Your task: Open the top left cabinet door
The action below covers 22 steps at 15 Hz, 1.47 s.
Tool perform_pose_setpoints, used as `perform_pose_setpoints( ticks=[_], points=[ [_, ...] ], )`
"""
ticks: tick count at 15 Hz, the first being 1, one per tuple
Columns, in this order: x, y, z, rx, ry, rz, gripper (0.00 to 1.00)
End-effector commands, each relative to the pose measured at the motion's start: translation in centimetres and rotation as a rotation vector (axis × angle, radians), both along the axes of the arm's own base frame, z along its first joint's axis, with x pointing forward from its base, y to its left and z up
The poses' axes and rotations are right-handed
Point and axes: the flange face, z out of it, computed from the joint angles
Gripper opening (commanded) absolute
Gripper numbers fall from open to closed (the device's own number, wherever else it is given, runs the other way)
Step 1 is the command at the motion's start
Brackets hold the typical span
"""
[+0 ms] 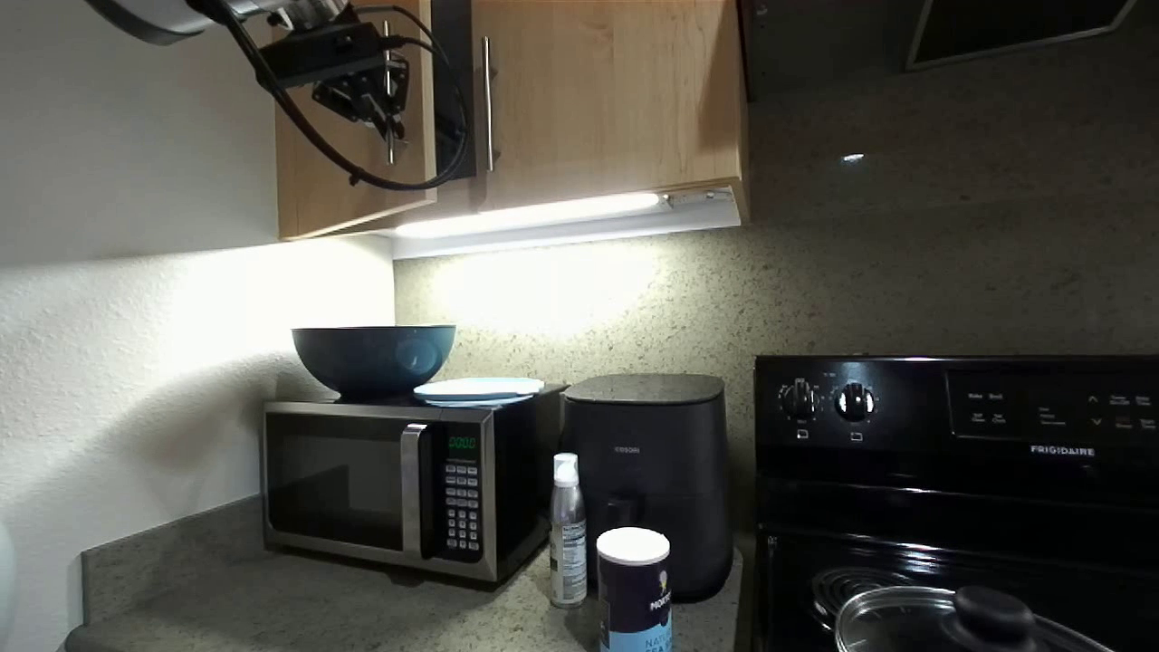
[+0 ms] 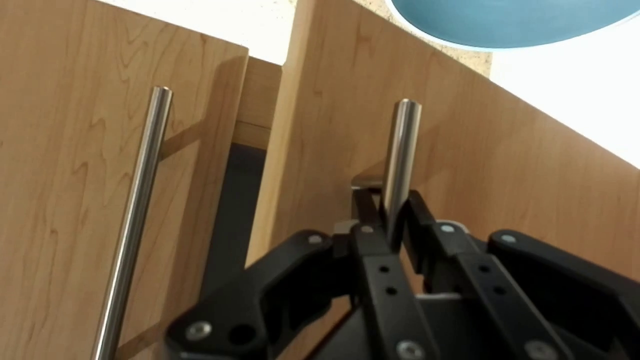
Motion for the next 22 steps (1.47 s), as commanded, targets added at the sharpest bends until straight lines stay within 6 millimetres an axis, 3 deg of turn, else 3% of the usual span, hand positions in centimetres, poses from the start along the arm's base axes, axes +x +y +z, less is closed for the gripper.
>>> perform_pose_setpoints(
  ticks=[1,6,7,8,10,11,12,15,22],
  points=[
    [-4.7,2.4,-0.3,-0.054,-0.057,0.132,0.06],
    [-5.2,3.1,-0.7,-0.05,-0.06,0.178,0.06],
    [-4.2,2.2,-0.1,-0.041,-0.099,0.169,0.06],
    [-3.1,0.3,-0.3,0.0,-0.028,0.06,0.17],
    [-2.7,0.1,-0.5,0.005,-0.038,0.068,0.17],
    [-2.7,0.0,-0.5,0.005,-0.039,0.069,0.06],
    [-2.9,0.3,-0.8,-0.002,-0.032,0.091,0.06],
    [-5.7,0.4,-1.1,-0.036,-0.071,0.181,0.06],
    [-12.3,-1.2,-3.1,-0.004,-0.248,0.208,0.06]
  ],
)
